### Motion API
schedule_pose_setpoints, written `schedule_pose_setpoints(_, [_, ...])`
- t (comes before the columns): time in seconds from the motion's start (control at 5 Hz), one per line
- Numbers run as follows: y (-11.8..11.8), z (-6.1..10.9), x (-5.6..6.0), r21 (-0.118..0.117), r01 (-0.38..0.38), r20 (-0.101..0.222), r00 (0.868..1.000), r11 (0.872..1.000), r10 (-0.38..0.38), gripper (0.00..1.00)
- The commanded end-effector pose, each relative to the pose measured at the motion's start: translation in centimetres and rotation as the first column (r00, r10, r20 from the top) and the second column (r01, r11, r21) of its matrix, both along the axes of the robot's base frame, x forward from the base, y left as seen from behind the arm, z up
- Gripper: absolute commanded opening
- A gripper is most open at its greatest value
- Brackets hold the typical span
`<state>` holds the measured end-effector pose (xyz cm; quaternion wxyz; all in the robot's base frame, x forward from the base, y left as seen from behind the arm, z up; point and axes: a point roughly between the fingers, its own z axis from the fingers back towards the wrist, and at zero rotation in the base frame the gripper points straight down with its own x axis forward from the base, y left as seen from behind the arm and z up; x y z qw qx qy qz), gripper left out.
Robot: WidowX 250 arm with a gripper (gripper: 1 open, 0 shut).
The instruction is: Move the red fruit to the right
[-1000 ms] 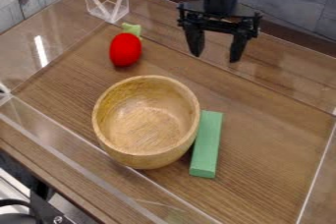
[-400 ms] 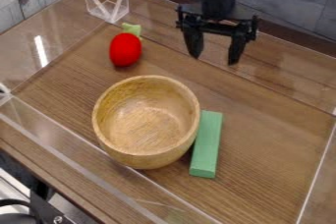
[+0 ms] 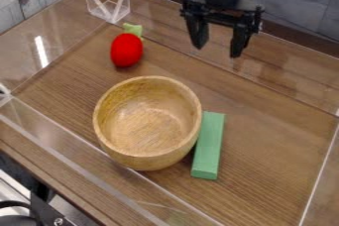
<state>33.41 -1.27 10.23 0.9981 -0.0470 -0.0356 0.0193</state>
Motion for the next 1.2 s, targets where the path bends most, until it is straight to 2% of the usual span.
schedule_pose_setpoints(0.0, [-0.7,3.1,0.7,0.003,0.053,0.084,0.995,0.999,-0.053,1.0])
schedule_pose_setpoints(0.4, [1.3,3.4,-0.3,0.0,0.054,0.082,0.995,0.999,-0.054,1.0])
schedule_pose_setpoints(0.6, [0.7,2.2,-0.9,-0.021,0.09,0.067,0.994,0.996,-0.088,1.0])
schedule_pose_setpoints(0.8, [-0.1,1.4,-0.5,-0.044,0.12,0.058,0.991,0.992,-0.117,1.0])
schedule_pose_setpoints(1.0, [-0.7,0.4,0.1,-0.044,0.097,0.05,0.994,0.994,-0.095,1.0])
